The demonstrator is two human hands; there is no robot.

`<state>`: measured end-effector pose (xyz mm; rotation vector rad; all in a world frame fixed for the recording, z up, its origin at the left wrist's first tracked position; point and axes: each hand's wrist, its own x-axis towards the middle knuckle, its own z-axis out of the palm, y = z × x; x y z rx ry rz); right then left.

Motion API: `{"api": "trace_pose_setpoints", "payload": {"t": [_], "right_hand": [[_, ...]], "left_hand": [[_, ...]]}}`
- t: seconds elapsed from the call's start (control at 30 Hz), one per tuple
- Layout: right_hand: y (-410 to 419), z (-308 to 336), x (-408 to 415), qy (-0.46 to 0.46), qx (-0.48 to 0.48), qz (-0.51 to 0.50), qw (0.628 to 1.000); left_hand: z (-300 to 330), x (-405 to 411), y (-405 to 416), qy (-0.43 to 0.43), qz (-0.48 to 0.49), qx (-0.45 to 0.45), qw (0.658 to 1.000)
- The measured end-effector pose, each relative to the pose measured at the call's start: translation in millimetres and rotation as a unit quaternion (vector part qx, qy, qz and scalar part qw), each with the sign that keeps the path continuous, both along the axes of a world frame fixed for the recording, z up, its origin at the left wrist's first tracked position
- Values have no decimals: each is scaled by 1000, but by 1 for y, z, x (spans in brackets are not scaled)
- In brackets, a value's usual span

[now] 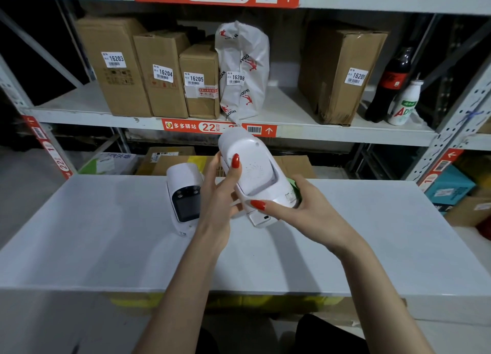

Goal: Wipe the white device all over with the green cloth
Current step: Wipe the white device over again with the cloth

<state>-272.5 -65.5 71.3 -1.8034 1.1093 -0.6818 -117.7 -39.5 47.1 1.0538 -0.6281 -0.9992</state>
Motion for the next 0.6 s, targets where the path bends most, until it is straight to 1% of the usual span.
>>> {"api": "trace_pose_setpoints", "payload": {"t": [0.13, 0.3, 0.37, 0.5, 0.6], "right_hand": [[-1, -2, -1, -32, -28, -4, 999], [-2, -8, 1, 11, -116, -15, 993], [-3, -9, 1, 21, -135, -16, 991], [-1, -9, 3, 40, -150, -14, 988], [1, -9, 4, 64, -125, 1, 990]], "left_hand": [[0, -1, 0, 45, -6, 7, 999], [2, -2, -1, 94, -26, 10, 995], [2, -2, 1, 107, -22, 9, 994], [1, -2, -1, 144, -3, 41, 989], [2, -2, 0, 189, -25, 33, 981]]}}
